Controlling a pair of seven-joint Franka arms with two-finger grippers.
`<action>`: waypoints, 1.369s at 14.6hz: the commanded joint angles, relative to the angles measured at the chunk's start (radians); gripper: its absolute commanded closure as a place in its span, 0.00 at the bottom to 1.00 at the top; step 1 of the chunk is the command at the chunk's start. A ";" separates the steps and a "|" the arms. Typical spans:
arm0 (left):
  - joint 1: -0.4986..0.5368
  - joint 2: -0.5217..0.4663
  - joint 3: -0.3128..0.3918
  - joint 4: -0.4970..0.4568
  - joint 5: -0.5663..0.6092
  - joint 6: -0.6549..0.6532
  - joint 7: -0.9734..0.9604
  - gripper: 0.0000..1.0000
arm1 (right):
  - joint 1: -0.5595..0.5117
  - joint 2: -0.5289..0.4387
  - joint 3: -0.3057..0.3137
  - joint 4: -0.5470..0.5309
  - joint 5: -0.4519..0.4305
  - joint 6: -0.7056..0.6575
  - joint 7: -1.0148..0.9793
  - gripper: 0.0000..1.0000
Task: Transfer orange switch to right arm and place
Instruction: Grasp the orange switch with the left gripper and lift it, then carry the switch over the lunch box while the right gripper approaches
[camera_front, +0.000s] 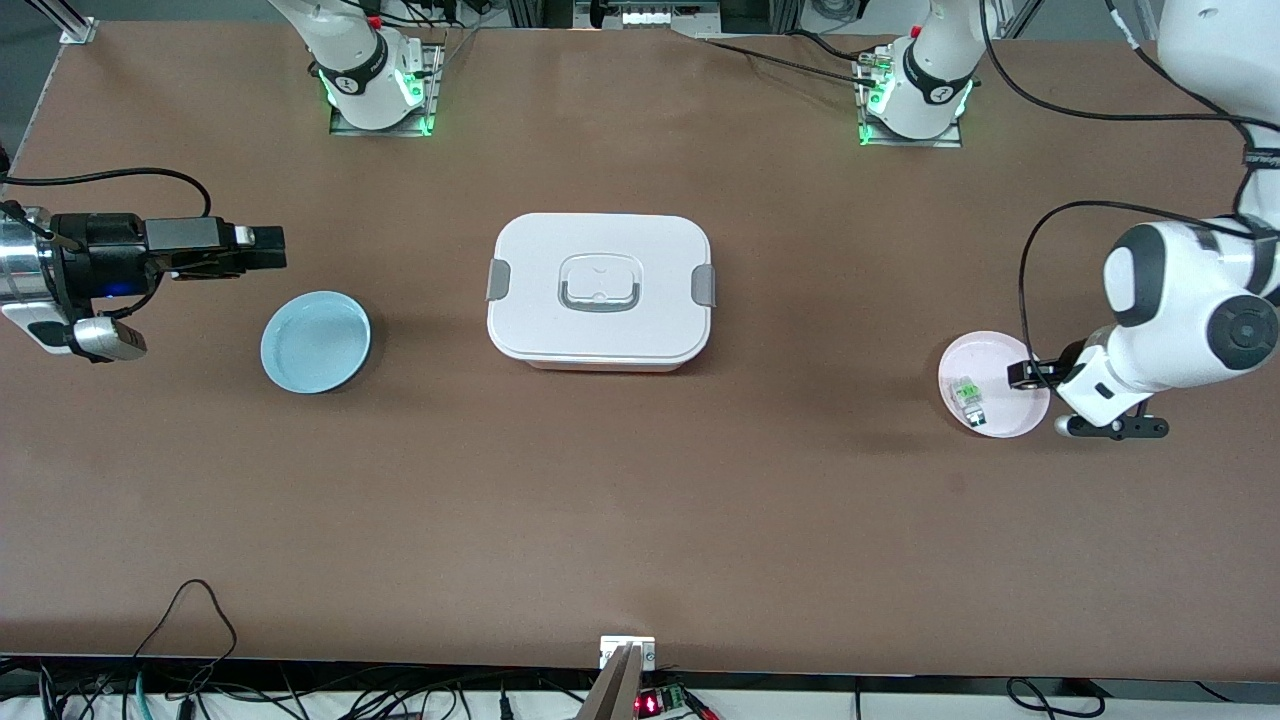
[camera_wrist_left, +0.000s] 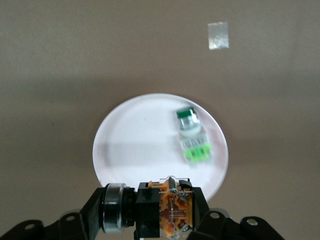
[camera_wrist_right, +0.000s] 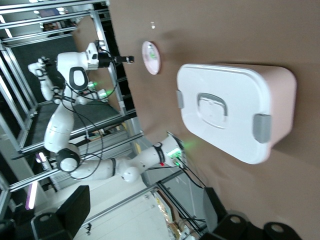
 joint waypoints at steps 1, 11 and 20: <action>0.002 0.015 -0.021 0.089 -0.074 -0.164 0.032 0.96 | 0.000 0.017 0.002 -0.021 0.093 0.044 -0.033 0.00; 0.011 0.016 -0.173 0.112 -0.635 -0.241 0.642 1.00 | 0.050 0.002 0.003 -0.138 0.239 0.132 -0.222 0.00; -0.031 0.073 -0.297 0.115 -1.327 -0.172 1.202 1.00 | 0.115 0.001 0.005 -0.240 0.294 0.208 -0.182 0.00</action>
